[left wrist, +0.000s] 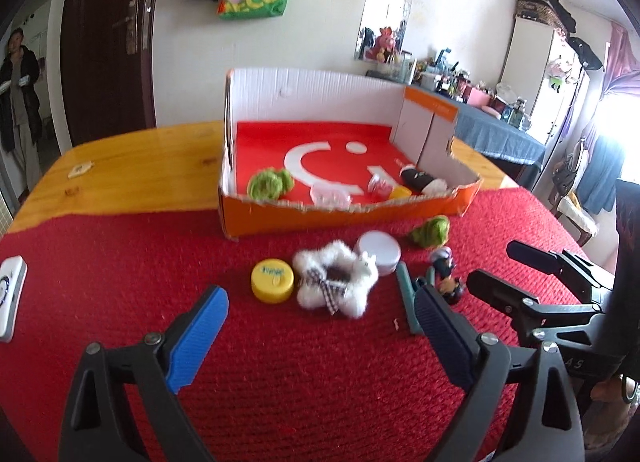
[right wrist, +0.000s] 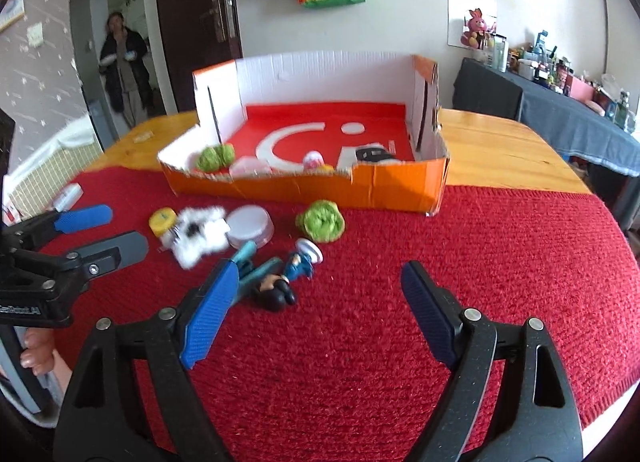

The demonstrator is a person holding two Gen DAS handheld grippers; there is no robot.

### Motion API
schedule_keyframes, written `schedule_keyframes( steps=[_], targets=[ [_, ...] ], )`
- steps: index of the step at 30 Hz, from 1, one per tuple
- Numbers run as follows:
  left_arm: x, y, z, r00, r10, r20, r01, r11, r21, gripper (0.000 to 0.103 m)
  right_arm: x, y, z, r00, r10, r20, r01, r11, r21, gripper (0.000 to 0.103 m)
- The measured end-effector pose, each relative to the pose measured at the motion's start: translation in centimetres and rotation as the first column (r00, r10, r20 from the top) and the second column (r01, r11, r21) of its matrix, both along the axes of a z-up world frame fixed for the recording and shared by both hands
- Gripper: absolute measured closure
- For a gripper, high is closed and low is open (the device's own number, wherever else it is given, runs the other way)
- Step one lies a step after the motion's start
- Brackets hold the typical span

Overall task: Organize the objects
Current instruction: 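Lift both open tools out of the box back over the rug, then grasp the yellow round lid with the left tool while the right tool grasps the blue-capped figurine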

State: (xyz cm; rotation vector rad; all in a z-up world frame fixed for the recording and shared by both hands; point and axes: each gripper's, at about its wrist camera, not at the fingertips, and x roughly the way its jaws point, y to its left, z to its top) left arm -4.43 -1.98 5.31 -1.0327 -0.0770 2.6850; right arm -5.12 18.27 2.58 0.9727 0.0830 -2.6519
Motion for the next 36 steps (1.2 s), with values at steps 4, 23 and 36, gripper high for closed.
schedule_keyframes(
  steps=[4,23,36],
  targets=[
    [-0.1,-0.1,-0.6,1.000,0.002,0.019,-0.002,1.000,0.001,0.007,-0.3,-0.4,-0.6,1.000,0.002,0.021,-0.003,1.000,0.025,0.019],
    [-1.1,-1.0,-1.6,0.998,0.005,0.067,-0.005,1.000,0.003,0.007,-1.5,-0.1,-2.3,0.995,-0.054,0.090,0.044,0.994,0.101,0.019],
    [-2.3,-2.2,-1.6,0.995,0.005,0.101,-0.003,1.000,-0.021,0.007,-1.8,0.7,-1.8,0.994,-0.038,0.106,0.030,0.997,0.073,0.019]
  ],
)
